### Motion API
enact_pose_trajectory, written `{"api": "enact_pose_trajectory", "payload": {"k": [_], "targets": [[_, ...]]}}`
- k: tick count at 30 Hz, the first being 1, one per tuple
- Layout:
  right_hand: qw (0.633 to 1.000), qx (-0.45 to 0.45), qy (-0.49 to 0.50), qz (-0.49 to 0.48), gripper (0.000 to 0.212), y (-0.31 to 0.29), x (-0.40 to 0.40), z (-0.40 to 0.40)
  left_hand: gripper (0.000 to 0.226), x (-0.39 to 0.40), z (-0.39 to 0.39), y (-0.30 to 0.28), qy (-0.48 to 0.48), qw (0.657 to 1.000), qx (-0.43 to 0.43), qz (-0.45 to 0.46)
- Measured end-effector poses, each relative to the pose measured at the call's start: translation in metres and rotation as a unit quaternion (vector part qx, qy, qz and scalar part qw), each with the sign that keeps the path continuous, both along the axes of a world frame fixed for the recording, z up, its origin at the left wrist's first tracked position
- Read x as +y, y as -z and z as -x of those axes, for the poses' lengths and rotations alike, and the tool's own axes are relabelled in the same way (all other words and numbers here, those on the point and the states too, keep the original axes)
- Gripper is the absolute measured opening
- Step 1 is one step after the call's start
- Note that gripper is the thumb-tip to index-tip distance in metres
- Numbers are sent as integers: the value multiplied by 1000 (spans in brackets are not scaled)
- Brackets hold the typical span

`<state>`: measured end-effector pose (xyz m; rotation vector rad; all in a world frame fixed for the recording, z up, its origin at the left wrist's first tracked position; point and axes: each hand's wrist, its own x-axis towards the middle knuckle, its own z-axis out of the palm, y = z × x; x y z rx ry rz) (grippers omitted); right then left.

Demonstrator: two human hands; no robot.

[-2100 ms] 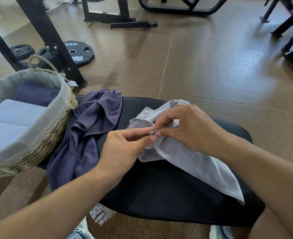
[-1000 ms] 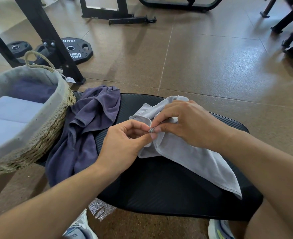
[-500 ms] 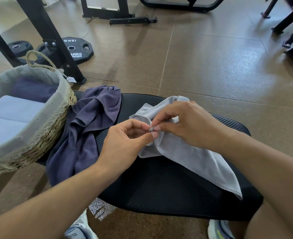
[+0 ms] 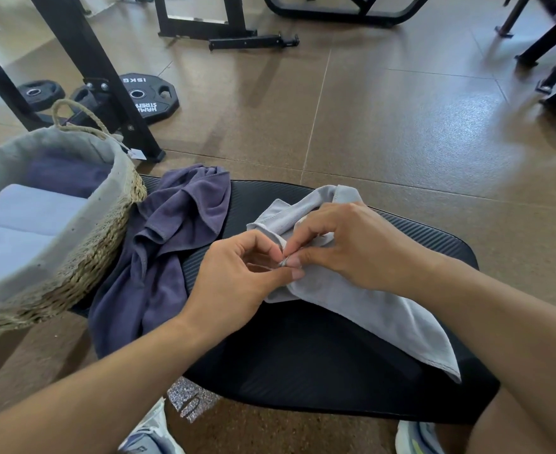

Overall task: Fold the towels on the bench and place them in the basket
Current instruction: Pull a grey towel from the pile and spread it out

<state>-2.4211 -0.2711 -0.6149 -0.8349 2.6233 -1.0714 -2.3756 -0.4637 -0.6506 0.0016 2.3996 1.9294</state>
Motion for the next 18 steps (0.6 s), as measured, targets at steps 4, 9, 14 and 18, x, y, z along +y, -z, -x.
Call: {"api": "enact_pose_trajectory", "payload": {"k": [4,9,14,18], "targets": [[999,43,4,-22,11,4,7,12,27,0,-2,5,41,994,54,90],[980,75,71,-173,35,19,35,39,10,-12,-2,12,216,929,101,284],[957,35,15,-288,48,26,36,42,12,-21,4,3,291,900,77,316],[939,36,3,-343,37,16,35,31,14,-38,15,-7,249,906,68,336]]}}
